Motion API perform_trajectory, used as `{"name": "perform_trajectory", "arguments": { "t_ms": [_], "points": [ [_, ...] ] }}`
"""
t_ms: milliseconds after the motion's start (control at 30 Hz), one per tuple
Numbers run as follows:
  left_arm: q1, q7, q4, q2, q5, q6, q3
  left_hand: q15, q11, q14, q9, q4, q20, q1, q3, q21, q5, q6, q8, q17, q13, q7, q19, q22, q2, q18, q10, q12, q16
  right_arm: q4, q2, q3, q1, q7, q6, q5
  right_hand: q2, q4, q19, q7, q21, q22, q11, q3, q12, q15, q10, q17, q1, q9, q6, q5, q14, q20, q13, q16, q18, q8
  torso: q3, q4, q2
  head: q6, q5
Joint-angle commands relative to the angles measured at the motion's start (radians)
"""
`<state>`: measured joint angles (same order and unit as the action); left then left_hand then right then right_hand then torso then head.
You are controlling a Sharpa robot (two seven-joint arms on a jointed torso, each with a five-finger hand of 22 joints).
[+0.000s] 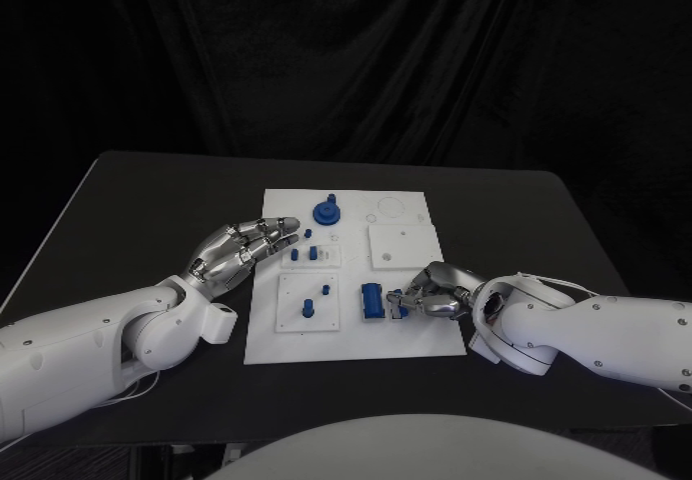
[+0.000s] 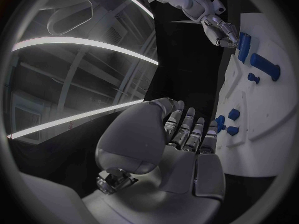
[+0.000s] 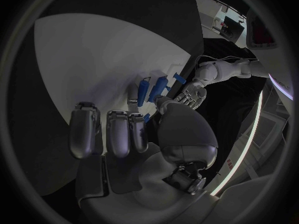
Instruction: Assemble the parts on the task board
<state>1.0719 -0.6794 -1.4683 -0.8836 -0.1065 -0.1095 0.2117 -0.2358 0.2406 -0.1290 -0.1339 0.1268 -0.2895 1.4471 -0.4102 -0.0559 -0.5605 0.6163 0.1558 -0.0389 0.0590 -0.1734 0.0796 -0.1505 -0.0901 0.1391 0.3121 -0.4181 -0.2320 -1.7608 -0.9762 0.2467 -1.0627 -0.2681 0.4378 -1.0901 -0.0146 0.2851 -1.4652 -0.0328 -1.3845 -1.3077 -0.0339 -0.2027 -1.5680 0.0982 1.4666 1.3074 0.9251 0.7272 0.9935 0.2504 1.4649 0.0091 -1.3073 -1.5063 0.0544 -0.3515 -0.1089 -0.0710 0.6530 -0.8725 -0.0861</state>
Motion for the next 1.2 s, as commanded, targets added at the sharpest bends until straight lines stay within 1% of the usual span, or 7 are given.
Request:
{"name": "perform_trajectory", "arguments": {
  "t_ms": [33,133,367,633,800,933,1200],
  "points": [
    [-0.002,-0.031,0.000,0.002,0.003,-0.015,-0.001,-0.004,0.003,-0.003,-0.001,0.001,-0.001,-0.004,-0.007,-0.003,0.003,0.004,0.005,-0.002,0.002,-0.051,0.006,0.002,-0.002,-0.018,0.002,-0.005,-0.006,-0.004,-0.001,0.000,0.000,-0.004,0.017,-0.007,0.007,0.000,-0.043,0.001,0.005,-0.197,-0.006,0.009,-0.003,0.003,0.104,0.075,-0.003,0.007,0.009,0.006,0.073,0.000,-0.263,0.004,-0.005,-0.010,-0.0002,0.0000,0.000,0.000,0.001],
    [-0.002,-0.030,0.000,0.002,0.003,-0.015,-0.001,-0.004,0.003,-0.003,-0.001,0.001,-0.001,-0.005,-0.007,-0.003,0.004,0.004,0.005,-0.002,0.002,-0.051,0.006,0.001,-0.002,-0.018,0.002,-0.005,-0.006,-0.004,-0.001,0.000,0.000,-0.002,0.018,-0.007,0.011,0.000,-0.043,0.006,0.005,-0.197,-0.011,0.021,-0.003,0.007,0.104,0.075,0.002,0.025,0.015,0.010,0.073,-0.003,-0.263,0.004,-0.005,-0.031,-0.0002,0.0005,0.000,0.000,0.003],
    [-0.003,-0.028,0.001,0.003,0.003,-0.016,-0.001,-0.004,0.004,-0.002,-0.001,0.002,-0.001,-0.006,-0.008,-0.002,0.004,0.005,0.005,-0.001,0.002,-0.052,0.006,0.002,-0.002,-0.019,0.002,-0.005,-0.006,-0.003,0.000,0.000,0.000,0.010,0.021,-0.003,0.036,0.002,-0.042,0.024,0.007,-0.197,-0.027,0.067,-0.003,0.021,0.104,0.071,0.015,0.145,-0.013,0.022,0.073,-0.017,-0.263,0.006,-0.005,-0.143,0.0000,-0.0002,0.000,0.000,0.001],
    [-0.003,-0.026,0.002,0.003,0.003,-0.017,-0.001,-0.004,0.004,-0.002,-0.001,0.002,0.000,-0.006,-0.008,-0.002,0.005,0.005,0.006,-0.001,0.002,-0.052,0.006,0.002,-0.002,-0.019,0.002,-0.005,-0.005,-0.002,-0.002,0.000,0.000,0.017,0.023,0.000,0.047,0.001,-0.040,0.027,0.013,-0.195,-0.030,0.078,-0.003,0.024,0.104,0.063,0.033,0.196,-0.044,0.074,0.071,-0.020,-0.263,0.009,-0.003,-0.179,0.0005,0.0001,0.000,0.000,0.002],
    [-0.003,-0.027,0.000,0.002,0.003,-0.016,-0.001,-0.004,0.004,-0.002,-0.001,0.002,0.000,-0.006,-0.008,-0.002,0.005,0.005,0.006,-0.001,0.002,-0.052,0.006,0.002,-0.002,-0.019,0.002,-0.005,-0.005,-0.012,-0.011,0.000,0.000,0.032,0.026,0.000,0.038,-0.011,-0.039,0.027,0.017,-0.194,-0.030,0.078,-0.003,0.024,0.104,0.055,0.068,0.221,-0.063,0.117,0.070,-0.020,-0.263,0.012,-0.002,-0.195,-0.0002,0.0015,0.000,0.000,0.004],
    [-0.004,-0.028,-0.001,0.000,0.003,-0.015,-0.001,-0.004,0.004,-0.002,-0.001,0.003,0.000,-0.006,-0.008,-0.002,0.006,0.005,0.006,-0.001,0.002,-0.052,0.006,0.002,-0.002,-0.019,0.003,-0.006,-0.006,-0.039,-0.032,0.000,0.000,0.044,0.027,0.000,0.028,-0.021,-0.038,0.030,0.020,-0.193,-0.033,0.083,-0.003,0.026,0.104,0.051,0.111,0.291,-0.098,0.141,0.069,-0.021,-0.263,0.014,-0.002,-0.260,-0.0001,-0.0001,-0.001,0.000,0.002],
    [-0.004,-0.029,-0.001,-0.003,0.003,-0.015,-0.001,-0.004,0.004,-0.002,-0.001,0.003,0.000,-0.006,-0.008,-0.002,0.006,0.005,0.006,-0.001,0.002,-0.052,0.006,0.002,-0.002,-0.019,0.003,-0.006,-0.006,-0.059,-0.055,0.002,0.002,0.023,-0.013,0.000,0.017,-0.031,-0.040,0.040,0.017,-0.194,-0.040,0.099,-0.003,0.032,0.104,0.058,0.144,0.362,-0.115,0.099,0.071,-0.027,-0.263,0.012,-0.003,-0.333,0.0004,-0.0004,-0.002,0.000,-0.001]
  ]
}}
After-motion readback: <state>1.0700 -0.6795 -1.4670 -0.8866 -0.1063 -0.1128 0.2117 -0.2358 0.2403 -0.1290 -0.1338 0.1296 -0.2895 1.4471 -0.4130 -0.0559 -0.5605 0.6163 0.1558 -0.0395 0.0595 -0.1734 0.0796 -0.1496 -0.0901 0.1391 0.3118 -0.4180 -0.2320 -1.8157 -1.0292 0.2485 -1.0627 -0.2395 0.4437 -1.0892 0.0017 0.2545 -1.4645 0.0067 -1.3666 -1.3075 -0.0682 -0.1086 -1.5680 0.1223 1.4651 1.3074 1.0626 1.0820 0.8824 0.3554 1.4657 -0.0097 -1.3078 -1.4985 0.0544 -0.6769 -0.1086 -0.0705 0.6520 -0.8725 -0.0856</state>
